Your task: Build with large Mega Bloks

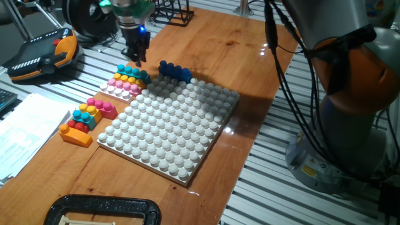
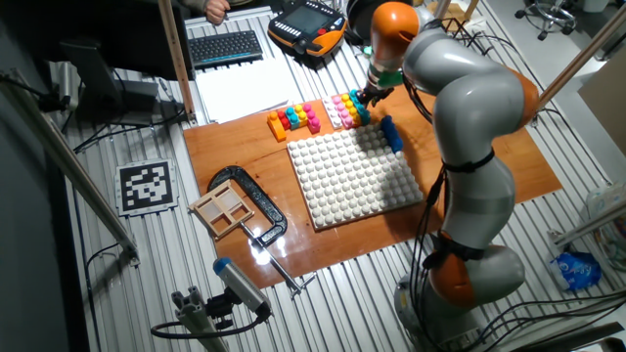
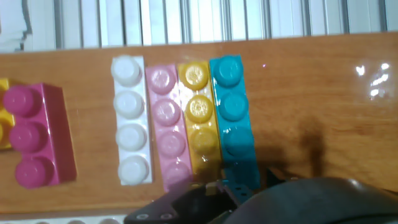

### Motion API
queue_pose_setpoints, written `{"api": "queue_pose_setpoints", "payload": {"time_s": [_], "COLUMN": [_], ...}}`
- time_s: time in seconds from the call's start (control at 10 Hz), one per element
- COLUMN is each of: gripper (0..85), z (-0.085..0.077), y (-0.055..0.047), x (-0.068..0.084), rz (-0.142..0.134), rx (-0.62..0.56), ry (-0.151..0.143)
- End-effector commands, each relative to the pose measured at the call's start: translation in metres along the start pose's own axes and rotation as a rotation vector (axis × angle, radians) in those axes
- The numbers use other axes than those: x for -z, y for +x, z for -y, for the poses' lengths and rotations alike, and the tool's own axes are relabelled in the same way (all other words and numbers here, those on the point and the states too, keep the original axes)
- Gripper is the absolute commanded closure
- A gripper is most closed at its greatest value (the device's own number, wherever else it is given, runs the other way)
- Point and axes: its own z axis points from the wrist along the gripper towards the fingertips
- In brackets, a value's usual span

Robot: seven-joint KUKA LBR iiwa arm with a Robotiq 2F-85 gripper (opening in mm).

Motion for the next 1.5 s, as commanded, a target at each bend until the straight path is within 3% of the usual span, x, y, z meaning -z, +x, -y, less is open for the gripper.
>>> {"api": "queue_pose_setpoints", "payload": {"time_s": [0.0,0.6,0.7,1.1,1.4], "gripper": [51.0,51.0,34.0,34.0,34.0], "z": [-0.001,0.002,0.003,0.003,0.004], "y": [-0.005,-0.026,-0.027,-0.031,-0.033], "x": [-0.003,-0.021,-0.023,-0.035,-0.042], "rz": [0.003,0.014,0.017,0.038,0.037], "rx": [-0.001,-0.008,-0.011,-0.019,-0.017], "ry": [-0.004,-0.031,-0.033,-0.045,-0.054]}}
